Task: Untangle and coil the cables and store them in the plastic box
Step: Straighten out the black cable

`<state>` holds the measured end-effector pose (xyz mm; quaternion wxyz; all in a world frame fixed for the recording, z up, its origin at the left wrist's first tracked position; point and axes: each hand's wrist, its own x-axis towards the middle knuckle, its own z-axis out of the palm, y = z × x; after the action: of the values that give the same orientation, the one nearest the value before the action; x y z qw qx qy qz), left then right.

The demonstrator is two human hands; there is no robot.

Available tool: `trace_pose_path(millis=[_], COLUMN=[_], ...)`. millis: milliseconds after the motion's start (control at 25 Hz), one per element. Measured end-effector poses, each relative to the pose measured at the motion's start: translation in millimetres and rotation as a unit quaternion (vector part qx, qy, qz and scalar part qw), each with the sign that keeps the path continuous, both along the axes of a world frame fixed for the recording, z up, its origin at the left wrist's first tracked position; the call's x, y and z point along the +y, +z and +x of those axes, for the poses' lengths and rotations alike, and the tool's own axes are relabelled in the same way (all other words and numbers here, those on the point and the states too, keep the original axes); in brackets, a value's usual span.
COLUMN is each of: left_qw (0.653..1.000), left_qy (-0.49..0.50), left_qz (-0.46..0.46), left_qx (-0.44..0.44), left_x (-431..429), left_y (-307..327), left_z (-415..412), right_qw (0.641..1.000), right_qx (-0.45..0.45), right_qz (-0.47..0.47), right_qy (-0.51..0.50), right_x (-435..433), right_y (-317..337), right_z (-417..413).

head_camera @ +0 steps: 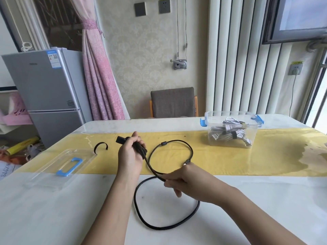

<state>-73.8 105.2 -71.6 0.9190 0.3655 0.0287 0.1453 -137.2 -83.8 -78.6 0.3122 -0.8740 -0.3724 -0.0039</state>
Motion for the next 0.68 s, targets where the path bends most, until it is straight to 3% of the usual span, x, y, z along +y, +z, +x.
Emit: trace_pose_path(millis=[120,240,320,400,480,560,680], left_qw=[0.995,0.970,0.918,0.885,0.828,0.772,0.717], left_qy=[-0.079,-0.223,-0.377,-0.449,-0.536,-0.596,-0.652], left_qz=[-0.053,-0.081,-0.073,0.013,0.082,0.145,0.180], left_qx=[-0.028,-0.050,-0.095,-0.119,-0.142,-0.169,-0.170], left_x=[4.6,8.0,6.8,8.9,6.0,3.1,8.1], left_y=[10.1,9.7,7.5,7.0,5.8,7.2,13.1], left_z=[-9.3,-13.9,-20.8,-34.2,-46.0,-52.0,-51.9], right_qw=[0.991,0.986,0.987,0.989,0.989,0.987,0.982], right_qx=[0.126,0.155,0.144,0.131,0.110,0.064,0.004], right_qz=[-0.046,-0.046,-0.034,-0.025,-0.040,-0.059,-0.004], right_qy=[-0.018,-0.044,-0.059,-0.069,-0.095,-0.138,-0.188], right_x=[-3.6,-17.2,-31.4,-42.8,-49.0,-54.8,-66.4], right_y=[-8.0,-5.5,-0.1,5.0,8.9,11.9,19.5], right_z=[7.7,18.2,24.8,29.8,32.1,34.0,34.4])
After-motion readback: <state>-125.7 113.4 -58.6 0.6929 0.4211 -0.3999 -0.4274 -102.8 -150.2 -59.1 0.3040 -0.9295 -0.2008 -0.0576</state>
